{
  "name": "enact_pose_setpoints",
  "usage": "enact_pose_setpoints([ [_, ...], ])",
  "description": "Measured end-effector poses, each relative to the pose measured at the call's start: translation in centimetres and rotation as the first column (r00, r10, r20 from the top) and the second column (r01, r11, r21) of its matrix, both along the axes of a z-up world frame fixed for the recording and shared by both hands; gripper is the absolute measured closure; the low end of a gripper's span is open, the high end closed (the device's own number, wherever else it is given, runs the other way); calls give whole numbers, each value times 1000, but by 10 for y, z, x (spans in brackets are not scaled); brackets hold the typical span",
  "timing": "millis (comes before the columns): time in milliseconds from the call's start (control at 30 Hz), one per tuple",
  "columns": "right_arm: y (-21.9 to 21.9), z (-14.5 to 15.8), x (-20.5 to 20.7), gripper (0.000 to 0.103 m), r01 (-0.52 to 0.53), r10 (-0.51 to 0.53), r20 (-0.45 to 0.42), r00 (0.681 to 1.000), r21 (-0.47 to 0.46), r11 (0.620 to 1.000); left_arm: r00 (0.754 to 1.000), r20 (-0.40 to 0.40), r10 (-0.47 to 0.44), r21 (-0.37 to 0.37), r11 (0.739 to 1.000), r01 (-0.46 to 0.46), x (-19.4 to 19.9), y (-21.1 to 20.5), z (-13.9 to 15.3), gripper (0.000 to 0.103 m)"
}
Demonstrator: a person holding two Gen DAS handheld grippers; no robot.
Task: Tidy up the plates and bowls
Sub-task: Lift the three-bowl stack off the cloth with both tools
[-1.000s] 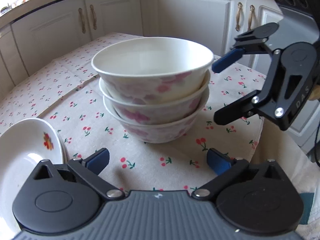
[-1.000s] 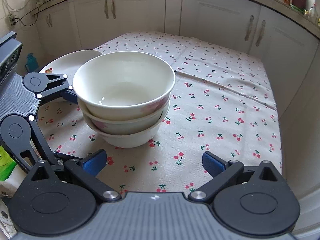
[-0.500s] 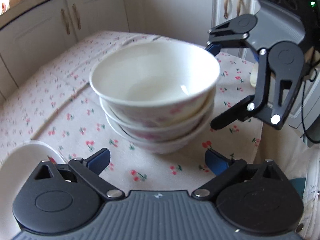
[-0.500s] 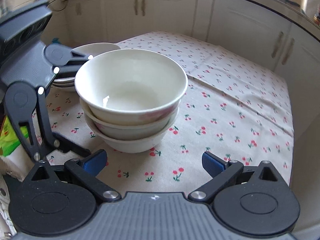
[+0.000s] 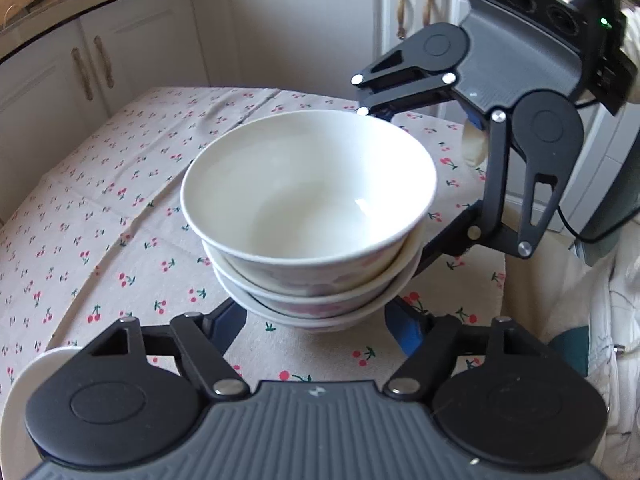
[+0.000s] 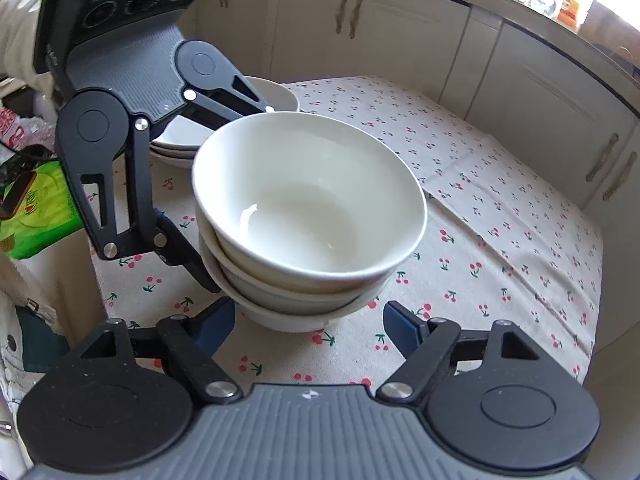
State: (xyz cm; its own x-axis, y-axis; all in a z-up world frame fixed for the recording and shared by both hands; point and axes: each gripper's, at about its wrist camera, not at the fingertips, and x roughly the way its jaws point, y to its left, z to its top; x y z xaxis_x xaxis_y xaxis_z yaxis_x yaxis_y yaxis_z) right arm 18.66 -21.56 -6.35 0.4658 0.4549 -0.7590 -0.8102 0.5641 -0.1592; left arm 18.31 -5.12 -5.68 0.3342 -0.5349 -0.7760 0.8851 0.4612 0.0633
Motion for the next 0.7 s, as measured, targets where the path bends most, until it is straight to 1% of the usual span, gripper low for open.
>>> enact_pose_setpoints([
  [67,1,1,2,19,-14,14,-6,1000,-3,1000,1000,-9,-10,-7,1000,10,2,2,0,27],
  [167,2,3,6,25,-35,35,-37,999,1,999,999,-22,-27,-18,999,26,6,3,0,27],
  [300,4,2,9,25,-55,54,-42,998,-16,998,999,-25,-44,-16,999,44,8,3,1,26],
  [700,8,-4,18,22,-63,62,-69,996,-21,998,995,-55,-87,-8,996,87,17,2,1,26],
])
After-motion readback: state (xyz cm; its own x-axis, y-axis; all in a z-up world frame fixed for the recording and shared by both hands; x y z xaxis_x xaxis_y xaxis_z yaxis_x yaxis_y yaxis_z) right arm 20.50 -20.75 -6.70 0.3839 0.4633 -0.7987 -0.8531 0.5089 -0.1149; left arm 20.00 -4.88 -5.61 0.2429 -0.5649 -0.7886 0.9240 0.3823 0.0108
